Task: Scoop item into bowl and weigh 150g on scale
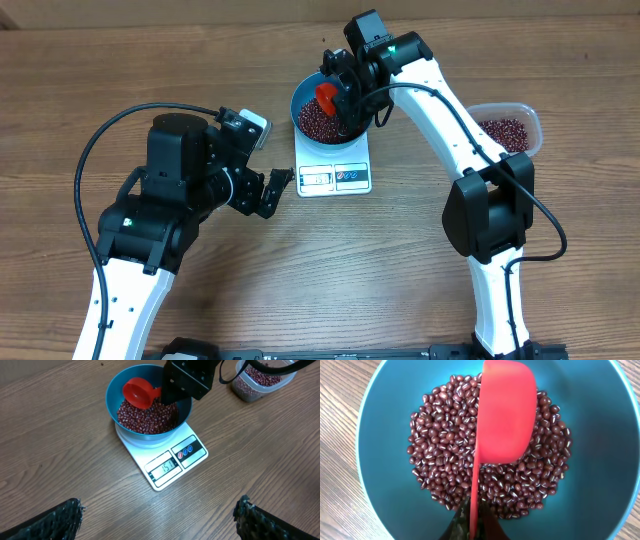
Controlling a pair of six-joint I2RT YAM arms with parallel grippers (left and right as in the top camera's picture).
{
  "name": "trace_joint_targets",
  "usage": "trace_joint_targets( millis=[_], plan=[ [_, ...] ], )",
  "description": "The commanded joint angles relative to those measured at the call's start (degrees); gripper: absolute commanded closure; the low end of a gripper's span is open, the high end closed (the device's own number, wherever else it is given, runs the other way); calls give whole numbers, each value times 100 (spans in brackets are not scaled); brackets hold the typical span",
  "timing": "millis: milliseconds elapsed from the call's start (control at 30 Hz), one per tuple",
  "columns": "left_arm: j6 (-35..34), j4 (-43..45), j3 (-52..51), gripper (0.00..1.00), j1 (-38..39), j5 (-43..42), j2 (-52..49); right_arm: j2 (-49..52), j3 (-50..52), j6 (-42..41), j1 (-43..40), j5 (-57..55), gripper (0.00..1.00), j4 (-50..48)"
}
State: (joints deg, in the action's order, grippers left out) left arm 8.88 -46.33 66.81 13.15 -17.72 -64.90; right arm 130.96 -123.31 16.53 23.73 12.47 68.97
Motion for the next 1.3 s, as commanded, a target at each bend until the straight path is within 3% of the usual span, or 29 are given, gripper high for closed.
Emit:
trace_joint_targets(
  millis=[0,1267],
  plan=[
    [-101,2,105,0,37,20,39,98,76,2,33,-46,96,-79],
    [-101,2,105,1,37,20,39,96,212,22,210,63,96,-31]
  ],
)
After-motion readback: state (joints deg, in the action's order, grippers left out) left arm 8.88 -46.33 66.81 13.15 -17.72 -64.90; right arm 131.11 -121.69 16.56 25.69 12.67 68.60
